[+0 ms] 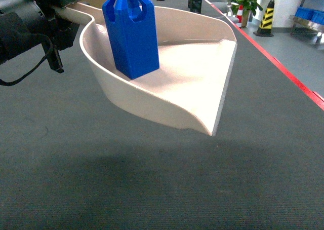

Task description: Place part in tray to right shelf

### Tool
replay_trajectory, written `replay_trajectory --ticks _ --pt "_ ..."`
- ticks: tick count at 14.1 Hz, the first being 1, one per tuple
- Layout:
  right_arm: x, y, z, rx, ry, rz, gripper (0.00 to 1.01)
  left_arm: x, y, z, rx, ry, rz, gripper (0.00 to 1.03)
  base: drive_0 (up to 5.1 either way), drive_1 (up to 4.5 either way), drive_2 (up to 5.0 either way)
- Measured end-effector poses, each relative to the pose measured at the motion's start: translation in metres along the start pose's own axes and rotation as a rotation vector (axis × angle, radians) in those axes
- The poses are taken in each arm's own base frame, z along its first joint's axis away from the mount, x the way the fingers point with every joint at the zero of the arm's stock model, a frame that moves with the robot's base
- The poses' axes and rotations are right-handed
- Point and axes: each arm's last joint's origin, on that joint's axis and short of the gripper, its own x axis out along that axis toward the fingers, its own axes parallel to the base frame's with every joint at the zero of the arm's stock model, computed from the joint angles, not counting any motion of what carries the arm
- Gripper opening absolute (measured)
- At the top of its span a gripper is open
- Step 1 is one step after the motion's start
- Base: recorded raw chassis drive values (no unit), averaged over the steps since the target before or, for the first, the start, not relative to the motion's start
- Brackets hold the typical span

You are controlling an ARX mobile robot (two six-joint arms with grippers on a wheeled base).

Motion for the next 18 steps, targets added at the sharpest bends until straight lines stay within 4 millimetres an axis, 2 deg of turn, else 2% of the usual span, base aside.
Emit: replay_trajectory --ticks 3,18 --pt "0.0000 0.0000 0.0000 0.000 0.000 0.000 0.98 0.0000 0.0000 0.0001 0.000 0.000 0.000 0.12 0.0 0.00 0.0" --pt "0.0000 0.0001 0.0000 0.000 -0.001 0.004 0.98 -0.0001 0.0001 0.0000 0.000 0.000 0.001 0.12 4.9 -2.56 -2.4"
